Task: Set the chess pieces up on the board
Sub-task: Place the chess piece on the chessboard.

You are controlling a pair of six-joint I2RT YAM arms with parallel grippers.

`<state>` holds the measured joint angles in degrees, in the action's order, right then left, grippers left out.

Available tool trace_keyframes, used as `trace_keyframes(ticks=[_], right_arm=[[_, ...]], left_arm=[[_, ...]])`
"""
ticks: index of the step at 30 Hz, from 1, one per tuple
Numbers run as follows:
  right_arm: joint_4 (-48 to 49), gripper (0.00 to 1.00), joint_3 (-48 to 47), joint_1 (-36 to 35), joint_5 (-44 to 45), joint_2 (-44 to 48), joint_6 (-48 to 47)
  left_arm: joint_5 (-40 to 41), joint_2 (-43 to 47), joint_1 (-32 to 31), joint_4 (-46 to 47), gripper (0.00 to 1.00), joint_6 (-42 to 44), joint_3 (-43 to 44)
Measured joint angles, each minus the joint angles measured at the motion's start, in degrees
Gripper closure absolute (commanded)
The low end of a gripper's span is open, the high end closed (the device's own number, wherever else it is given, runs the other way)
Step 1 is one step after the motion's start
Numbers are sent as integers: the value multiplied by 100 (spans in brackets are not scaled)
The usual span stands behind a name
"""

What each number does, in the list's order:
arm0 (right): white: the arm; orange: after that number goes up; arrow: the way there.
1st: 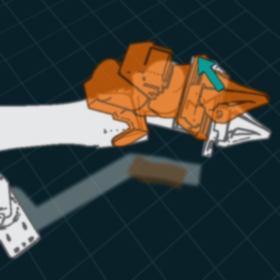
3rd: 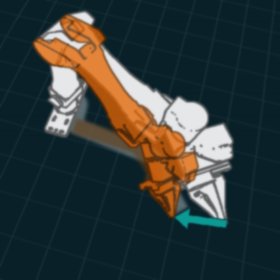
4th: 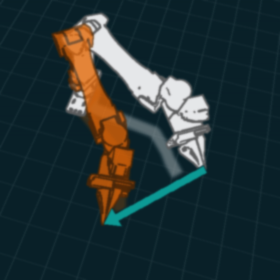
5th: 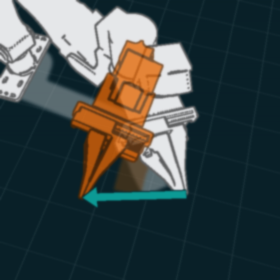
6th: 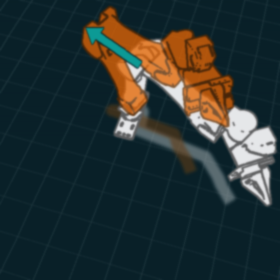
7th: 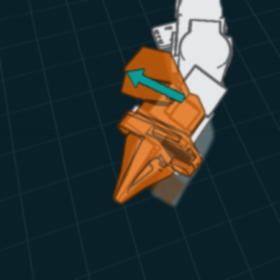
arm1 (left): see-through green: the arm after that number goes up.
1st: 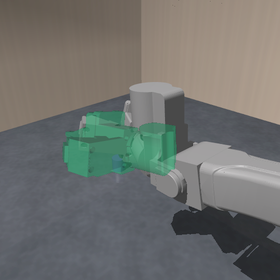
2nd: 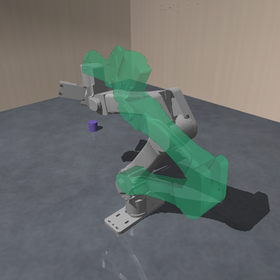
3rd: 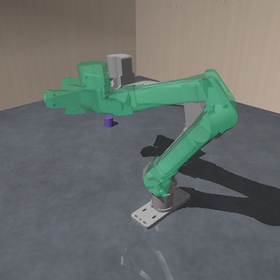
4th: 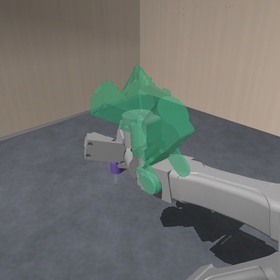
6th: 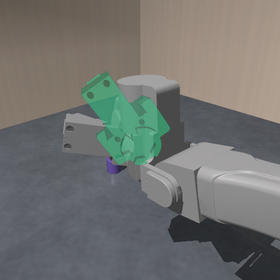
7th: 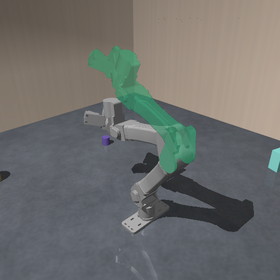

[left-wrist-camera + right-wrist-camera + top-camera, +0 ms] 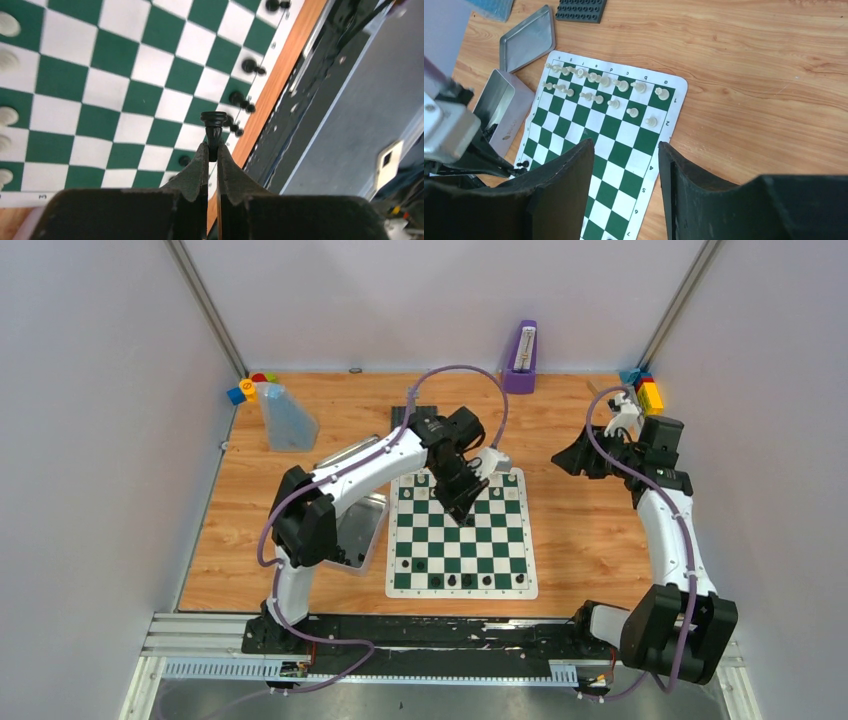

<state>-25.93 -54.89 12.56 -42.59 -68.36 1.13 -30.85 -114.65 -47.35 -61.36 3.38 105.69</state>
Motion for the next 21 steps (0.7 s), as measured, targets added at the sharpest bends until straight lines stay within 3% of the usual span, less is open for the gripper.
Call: trace_keyframes(ticks=[4,10,16,21], right_arm=[[-103,50,48,114,-94,39,-149],[-133,50,66,120,-173,20,-245],[-133,51,70,120,-208,15,-321],[-133,51,74,120,-212,9,-378]], left_arm=[[448,9,-236,-671,98,619,-142],[1290,251,-597,-1189,98,1263,-1130],[1683,378,-1191,-1375,98,1482,-1711],[1853,378,-1322,-1370,96,1502,-1779]])
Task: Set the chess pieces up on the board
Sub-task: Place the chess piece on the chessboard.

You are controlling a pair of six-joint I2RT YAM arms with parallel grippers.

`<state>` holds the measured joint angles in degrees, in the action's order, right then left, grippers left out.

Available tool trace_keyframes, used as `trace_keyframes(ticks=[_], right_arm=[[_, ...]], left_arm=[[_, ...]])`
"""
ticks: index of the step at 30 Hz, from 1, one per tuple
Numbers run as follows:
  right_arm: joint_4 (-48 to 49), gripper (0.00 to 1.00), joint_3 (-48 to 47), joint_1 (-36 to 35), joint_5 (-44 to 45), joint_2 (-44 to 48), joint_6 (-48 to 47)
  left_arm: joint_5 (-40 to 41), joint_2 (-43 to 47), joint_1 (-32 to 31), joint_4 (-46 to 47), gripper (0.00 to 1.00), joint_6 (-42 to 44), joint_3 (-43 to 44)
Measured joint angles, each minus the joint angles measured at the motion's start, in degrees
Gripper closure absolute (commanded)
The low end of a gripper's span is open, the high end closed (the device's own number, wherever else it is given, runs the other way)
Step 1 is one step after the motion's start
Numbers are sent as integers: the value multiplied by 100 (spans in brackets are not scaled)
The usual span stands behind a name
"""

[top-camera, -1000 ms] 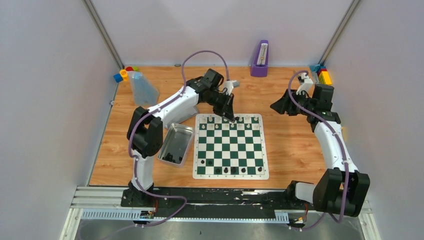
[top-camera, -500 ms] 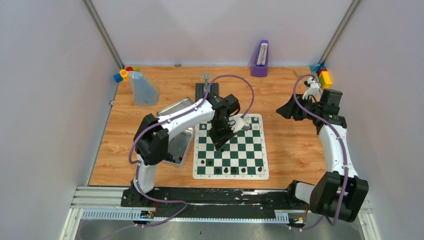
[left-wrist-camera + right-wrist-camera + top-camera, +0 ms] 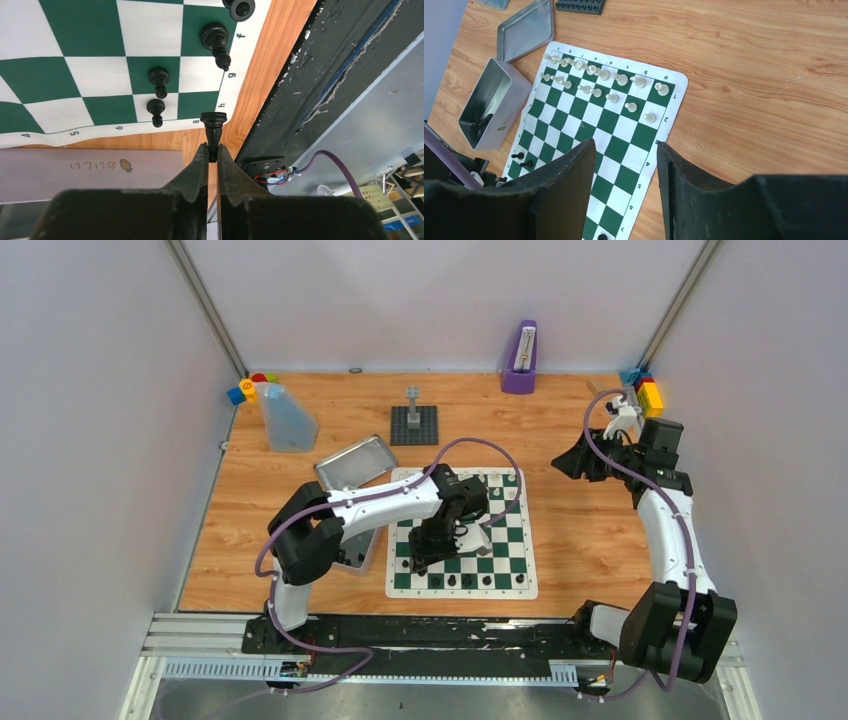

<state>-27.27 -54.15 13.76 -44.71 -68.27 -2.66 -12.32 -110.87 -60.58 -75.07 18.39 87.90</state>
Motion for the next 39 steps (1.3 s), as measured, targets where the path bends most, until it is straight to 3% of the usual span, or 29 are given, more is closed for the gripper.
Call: trace_keyframes(ticks=[39], right_arm=[[-4,52,68,0,-229,-219,-55]], left_arm=[[404,-636,-271,72,87,-267,0]])
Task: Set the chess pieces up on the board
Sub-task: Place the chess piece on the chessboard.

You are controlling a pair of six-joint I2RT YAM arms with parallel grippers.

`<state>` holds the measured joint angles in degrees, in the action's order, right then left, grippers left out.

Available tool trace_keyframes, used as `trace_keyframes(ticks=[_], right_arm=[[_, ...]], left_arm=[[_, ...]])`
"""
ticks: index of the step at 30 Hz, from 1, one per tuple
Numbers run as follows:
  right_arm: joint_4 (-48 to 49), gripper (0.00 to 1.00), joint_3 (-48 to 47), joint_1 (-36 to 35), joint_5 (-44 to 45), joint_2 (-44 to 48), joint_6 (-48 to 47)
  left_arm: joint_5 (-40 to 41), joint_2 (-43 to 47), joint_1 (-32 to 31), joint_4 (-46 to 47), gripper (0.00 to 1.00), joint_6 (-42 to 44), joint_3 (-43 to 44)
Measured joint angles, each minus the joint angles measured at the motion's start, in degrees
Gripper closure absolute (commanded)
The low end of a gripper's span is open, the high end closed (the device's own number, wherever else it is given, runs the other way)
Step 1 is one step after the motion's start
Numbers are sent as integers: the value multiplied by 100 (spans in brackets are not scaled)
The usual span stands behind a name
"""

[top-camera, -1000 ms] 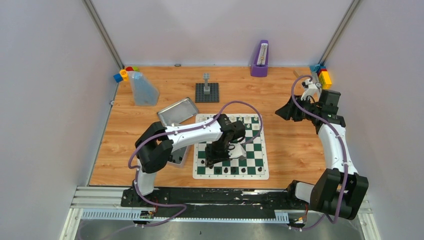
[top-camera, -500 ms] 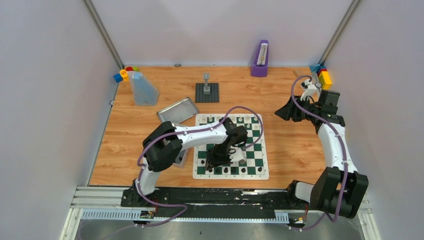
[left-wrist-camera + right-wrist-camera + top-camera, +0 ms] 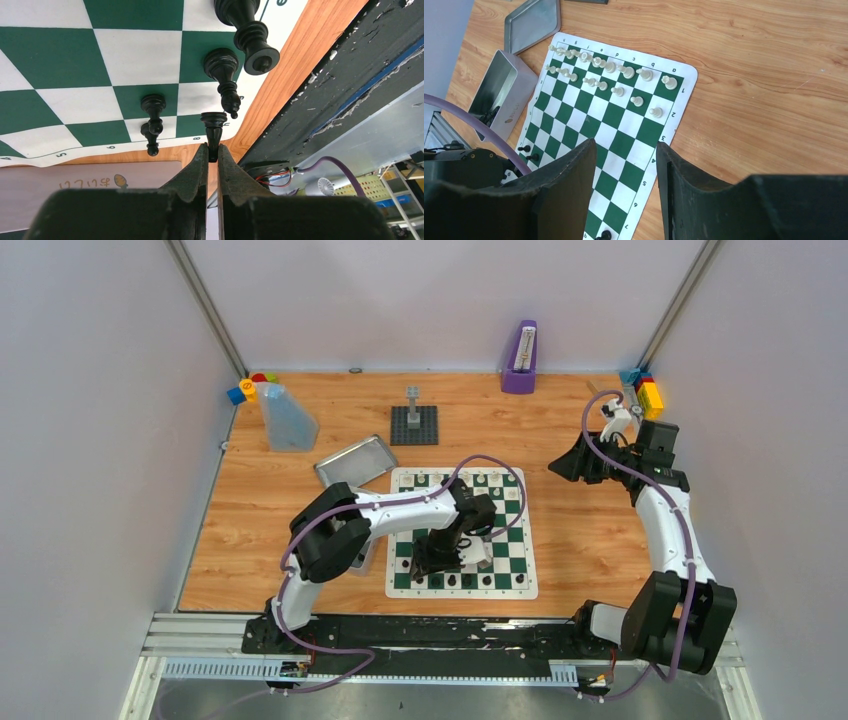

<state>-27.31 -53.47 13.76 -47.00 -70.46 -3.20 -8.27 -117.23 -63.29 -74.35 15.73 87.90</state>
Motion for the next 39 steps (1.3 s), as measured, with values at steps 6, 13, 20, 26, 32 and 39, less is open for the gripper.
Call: trace_keyframes(ticks=[6,13,20,26,32,39], right_arm=[[-2,52,15,0,-7,-44,-7],[-7,52,17,0,-13,-46,-15],[-11,52,17,0,-37,-61,-15],[-13,52,20,0,-59,-66,-17],[-28,52,17,0,-63,-66,-17],[-33,52,17,0,-63,-72,-17]], left_arm=[[9,-33,0,4,86,-2,0],[70,-127,0,28,84,-17,0],[133,-175,0,33,80,-39,0],[136,-195,0,33,76,-44,0],[133,-195,0,31,72,-44,2],[129,-192,0,20,61,-44,61]])
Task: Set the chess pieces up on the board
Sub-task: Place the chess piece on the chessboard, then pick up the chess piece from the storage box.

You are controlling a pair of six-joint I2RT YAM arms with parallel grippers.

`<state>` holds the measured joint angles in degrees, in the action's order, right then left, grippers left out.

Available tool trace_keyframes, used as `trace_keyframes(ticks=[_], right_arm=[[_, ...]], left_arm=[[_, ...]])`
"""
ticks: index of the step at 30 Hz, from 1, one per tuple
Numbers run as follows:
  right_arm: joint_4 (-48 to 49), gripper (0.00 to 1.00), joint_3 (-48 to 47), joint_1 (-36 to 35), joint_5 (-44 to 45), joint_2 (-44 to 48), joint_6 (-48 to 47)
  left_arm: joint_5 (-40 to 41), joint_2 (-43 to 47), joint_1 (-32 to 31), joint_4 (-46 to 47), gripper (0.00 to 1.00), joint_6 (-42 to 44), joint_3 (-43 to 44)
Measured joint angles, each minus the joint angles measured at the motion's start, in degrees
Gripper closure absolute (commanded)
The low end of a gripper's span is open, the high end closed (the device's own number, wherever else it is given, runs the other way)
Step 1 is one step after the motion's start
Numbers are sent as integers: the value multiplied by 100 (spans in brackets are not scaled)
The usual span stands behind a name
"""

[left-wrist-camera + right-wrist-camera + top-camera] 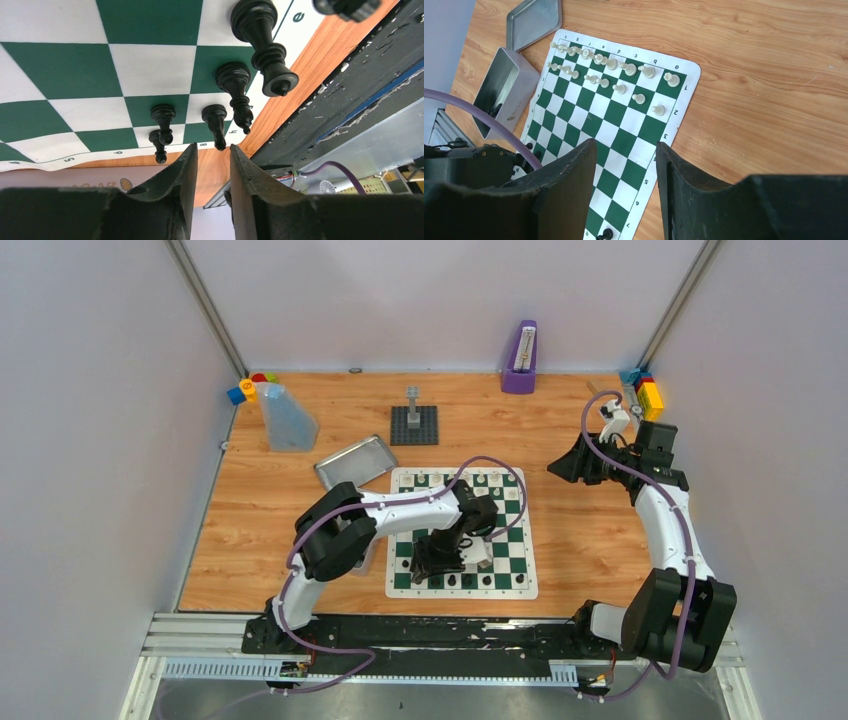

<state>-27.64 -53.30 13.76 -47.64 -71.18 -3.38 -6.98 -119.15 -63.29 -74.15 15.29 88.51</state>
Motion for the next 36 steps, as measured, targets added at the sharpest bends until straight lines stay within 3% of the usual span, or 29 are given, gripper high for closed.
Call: trace_keyframes(ticks=[5,13,19,26,31,36], right_arm=[[0,52,0,0,0,0,-4],[0,52,0,0,4,0,-20],[0,52,0,0,9,0,-24],[-4,52,0,0,7,-55,-28],[-7,52,0,0,-2,-92,-31],[-28,52,0,0,-50,-101,-42]], left_arm=[[0,201,0,4,52,2,127],[42,1327,201,68,43,4,313],[120,2216,1335,219,40,13,-155],[186,2907,2942,481,31,111,-1423],[195,2968,3370,717,31,236,-2120],[238,2798,3615,966,31,356,-2273]])
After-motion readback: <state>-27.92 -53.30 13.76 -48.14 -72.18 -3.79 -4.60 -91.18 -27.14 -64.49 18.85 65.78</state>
